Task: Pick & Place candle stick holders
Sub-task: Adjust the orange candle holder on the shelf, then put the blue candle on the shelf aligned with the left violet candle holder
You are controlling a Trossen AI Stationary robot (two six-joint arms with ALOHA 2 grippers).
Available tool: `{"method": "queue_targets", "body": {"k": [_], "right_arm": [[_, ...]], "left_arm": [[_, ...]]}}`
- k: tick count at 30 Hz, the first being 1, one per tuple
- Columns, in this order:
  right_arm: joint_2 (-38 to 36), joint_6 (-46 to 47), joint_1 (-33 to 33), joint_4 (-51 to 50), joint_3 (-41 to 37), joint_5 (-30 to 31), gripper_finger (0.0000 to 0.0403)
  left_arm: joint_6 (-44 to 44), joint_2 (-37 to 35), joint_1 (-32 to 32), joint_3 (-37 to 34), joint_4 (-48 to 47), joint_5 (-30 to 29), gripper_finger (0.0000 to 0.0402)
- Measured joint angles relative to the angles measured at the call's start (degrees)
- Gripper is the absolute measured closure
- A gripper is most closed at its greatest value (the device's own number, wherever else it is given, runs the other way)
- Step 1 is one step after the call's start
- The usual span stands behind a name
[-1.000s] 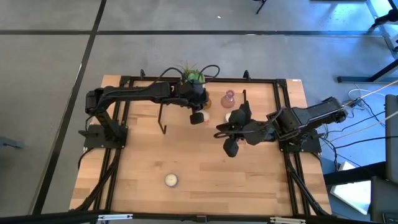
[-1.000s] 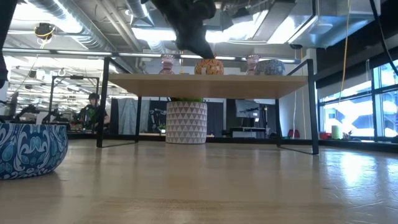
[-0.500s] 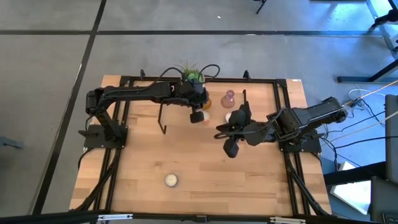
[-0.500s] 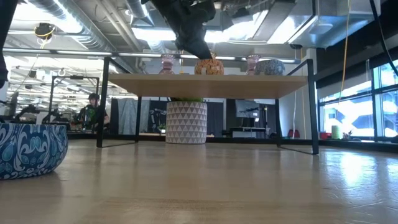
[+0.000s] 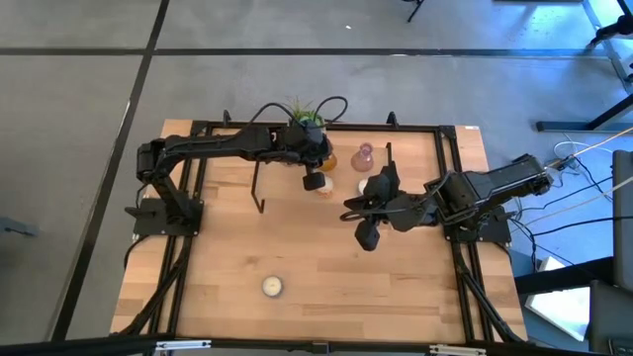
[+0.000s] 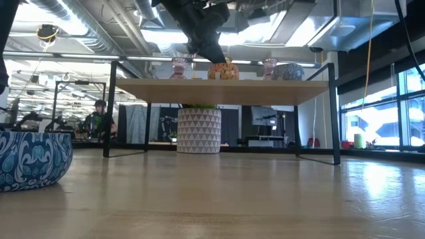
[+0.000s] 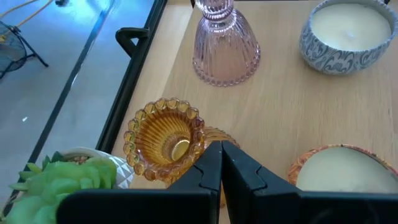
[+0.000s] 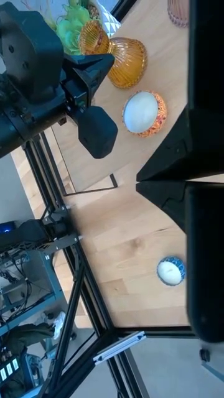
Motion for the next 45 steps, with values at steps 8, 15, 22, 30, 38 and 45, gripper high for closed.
{"method": "queue_targets", "body": {"k": [8,15,22,30,38,45], "right_arm": [[0.0,-0.2,0.0,0.0,0.0,0.0,0.0403],[0.0,-0.1,0.3,0.0,0.0,-0.1,0.0403],[0.0,0.0,1.4,0.0,0.0,-0.2,0.0403],[0.0,0.8,3.8,0.0,0.0,-0.2,0.0403],[0.3,1.2,4.5,-0.3,0.0,-0.2,0.0403],[2.1,1.8,4.5,-0.9,0.0,-0.1,0.0403]], "left_arm": [[-0.3,-0.1,0.0,0.0,-0.4,0.1,0.04],[-2.2,-4.3,-2.3,0.0,-2.5,0.6,0.04],[-7.2,-11.8,-6.4,0.1,-4.2,5.0,0.04],[-16.6,-17.5,-15.4,0.1,-16.7,12.8,0.0399],[-28.9,-16.8,-29.2,0.1,-31.1,11.9,0.0399],[-38.8,-13.0,-38.4,0.0,-36.3,6.3,0.0399]]}}
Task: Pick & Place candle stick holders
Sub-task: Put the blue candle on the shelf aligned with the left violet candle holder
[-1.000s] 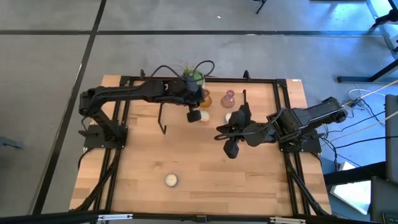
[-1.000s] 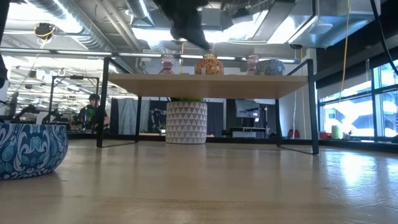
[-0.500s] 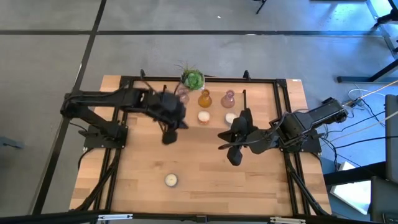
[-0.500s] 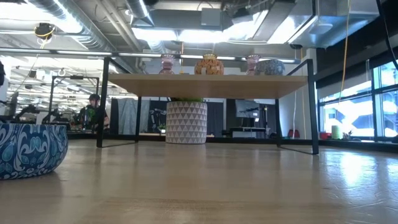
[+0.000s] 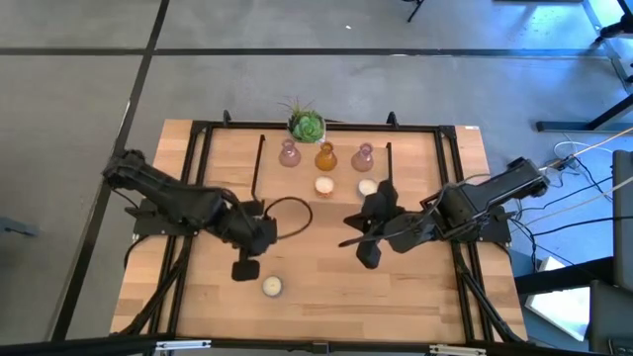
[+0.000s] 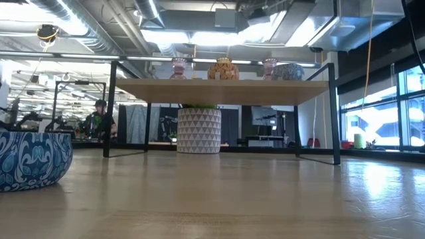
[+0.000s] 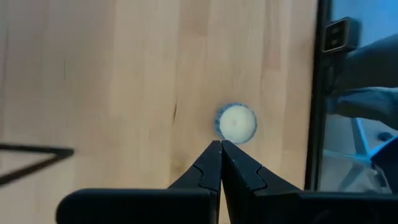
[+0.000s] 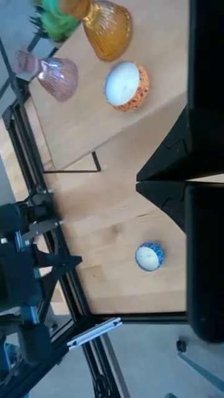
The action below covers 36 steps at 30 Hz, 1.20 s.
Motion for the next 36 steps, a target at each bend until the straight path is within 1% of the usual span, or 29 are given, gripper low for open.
{"method": "queue_targets", "body": {"k": [4,6,9,13,18,20,22,25,27,29,31,33,36], "right_arm": [[1.8,1.4,0.0,0.0,0.0,-0.9,0.0403],[2.4,1.8,0.2,0.0,0.0,-2.3,0.0403],[2.8,2.4,0.8,0.0,0.0,-3.5,0.0403],[2.8,2.4,2.3,0.0,0.0,-1.6,0.0403],[2.4,4.1,5.3,-0.4,0.0,-0.3,0.0403],[2.4,4.2,7.2,-0.7,0.0,0.9,0.0403],[2.4,4.0,9.4,-2.6,0.0,3.3,0.0403],[2.4,4.7,11.5,-4.5,0.0,6.4,0.0403],[2.3,5.4,12.6,-5.5,0.0,8.2,0.0403],[2.2,6.0,13.3,-6.2,0.0,9.1,0.0403],[2.2,6.6,13.9,-7.0,0.0,9.0,0.0403],[2.2,6.9,14.4,-7.4,0.0,9.0,0.0403],[2.2,6.9,14.7,-7.7,0.0,9.1,0.0403]], "left_arm": [[-6.4,3.3,-2.7,0.0,-0.4,-0.5,0.0398],[-10.0,5.3,-3.9,0.0,-0.1,-0.4,0.0397],[-15.0,8.6,-5.5,0.0,0.0,0.0,0.0389],[-21.5,13.4,-7.8,0.0,0.4,-2.4,0.0364],[-30.8,18.0,-9.9,0.0,3.8,-2.9,0.032],[-33.3,19.2,-11.0,0.0,5.2,-5.1,0.0302],[-36.9,20.4,-12.2,0.0,4.7,-8.5,0.0285],[-46.8,21.1,-14.1,0.0,1.7,-14.9,0.0264],[-53.2,21.0,-15.1,-0.5,0.2,-17.4,0.0254],[-57.6,20.3,-15.7,-2.5,0.4,-17.8,0.0248],[-61.8,19.1,-16.2,-5.8,2.6,-17.0,0.0243],[-65.5,17.6,-16.9,-10.1,8.2,-15.1,0.0239],[-71.7,15.4,-18.0,-17.6,19.4,-12.0,0.0234]]}}
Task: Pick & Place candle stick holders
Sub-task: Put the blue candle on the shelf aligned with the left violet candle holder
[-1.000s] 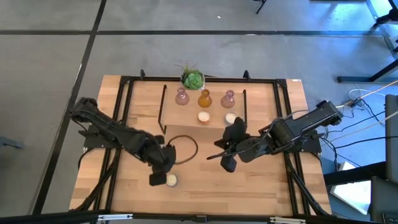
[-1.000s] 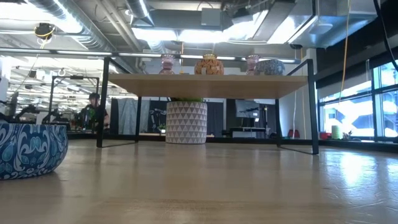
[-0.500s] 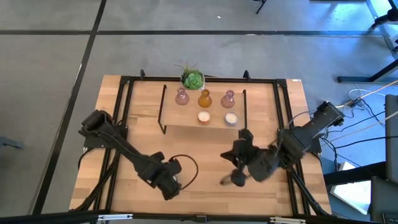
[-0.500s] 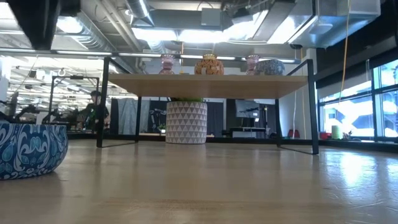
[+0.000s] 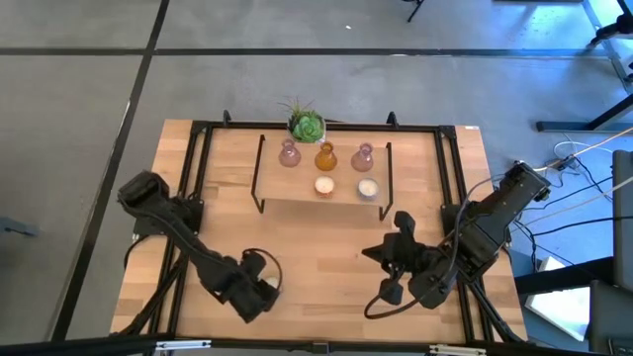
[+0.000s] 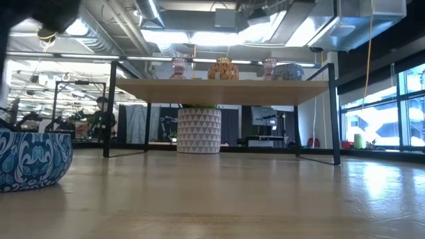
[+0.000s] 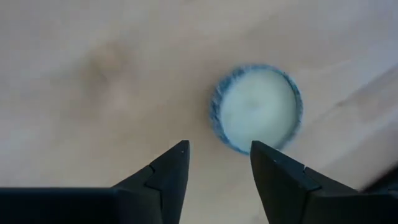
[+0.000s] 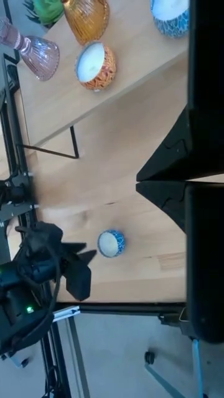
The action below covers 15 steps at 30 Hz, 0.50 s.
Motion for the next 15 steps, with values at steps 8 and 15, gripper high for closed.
{"method": "queue_targets", "body": {"k": [8,15], "right_arm": [[0.0,0.6,0.4,0.0,0.0,0.1,0.0403],[0.0,0.6,-0.1,1.1,0.0,1.5,0.0403]], "left_arm": [[-3.3,-3.9,-1.0,-3.4,2.1,-1.1,0.0233],[3.0,-4.0,1.8,-3.4,1.7,2.4,0.0233]]}}
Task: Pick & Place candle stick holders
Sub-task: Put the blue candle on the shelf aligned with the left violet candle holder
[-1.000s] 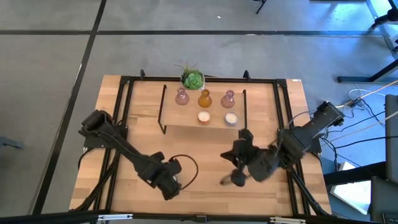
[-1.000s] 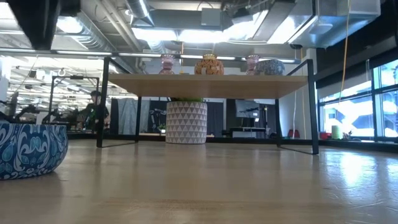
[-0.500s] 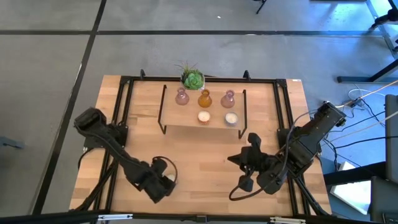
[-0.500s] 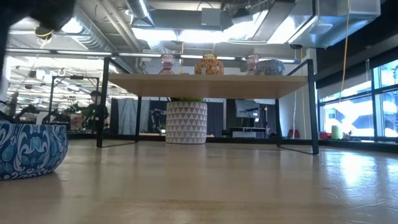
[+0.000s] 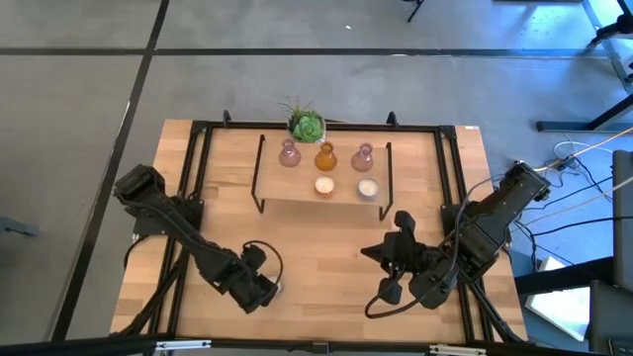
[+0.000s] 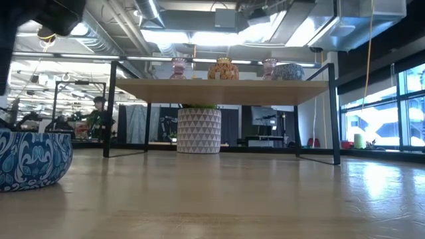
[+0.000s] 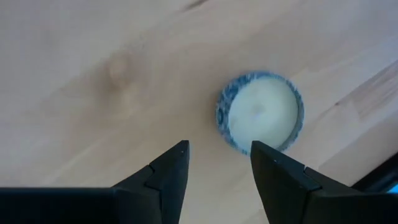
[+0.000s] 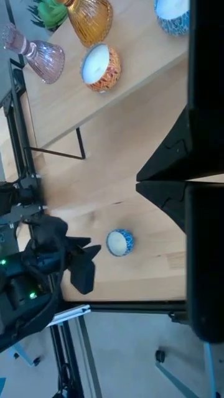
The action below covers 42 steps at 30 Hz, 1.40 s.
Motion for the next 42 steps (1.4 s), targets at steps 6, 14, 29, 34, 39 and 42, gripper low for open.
{"method": "queue_targets", "body": {"k": [6,14,29,34,39,42], "right_arm": [[0.0,0.0,-0.3,0.2,0.0,0.0,0.0403],[-0.2,-0.2,-0.4,-1.4,0.0,-0.1,0.0403],[-0.6,0.2,-0.4,-3.1,0.0,-0.1,0.0403],[-0.6,0.2,-0.5,-3.3,0.0,0.0,0.0403],[-0.6,0.2,-0.8,-3.3,0.0,0.0,0.0403],[-0.6,0.2,-0.8,-3.3,0.0,0.0,0.0403]], "left_arm": [[8.1,0.0,3.3,0.0,0.1,1.4,0.0233],[15.2,0.0,6.7,0.0,0.5,2.7,0.0233],[19.4,2.4,7.3,0.0,1.9,7.2,0.0233],[19.9,2.4,7.3,0.0,1.9,7.4,0.0233],[19.9,2.4,7.3,0.0,1.8,7.4,0.0233],[19.9,2.4,7.3,0.0,1.8,7.6,0.0233]]}}
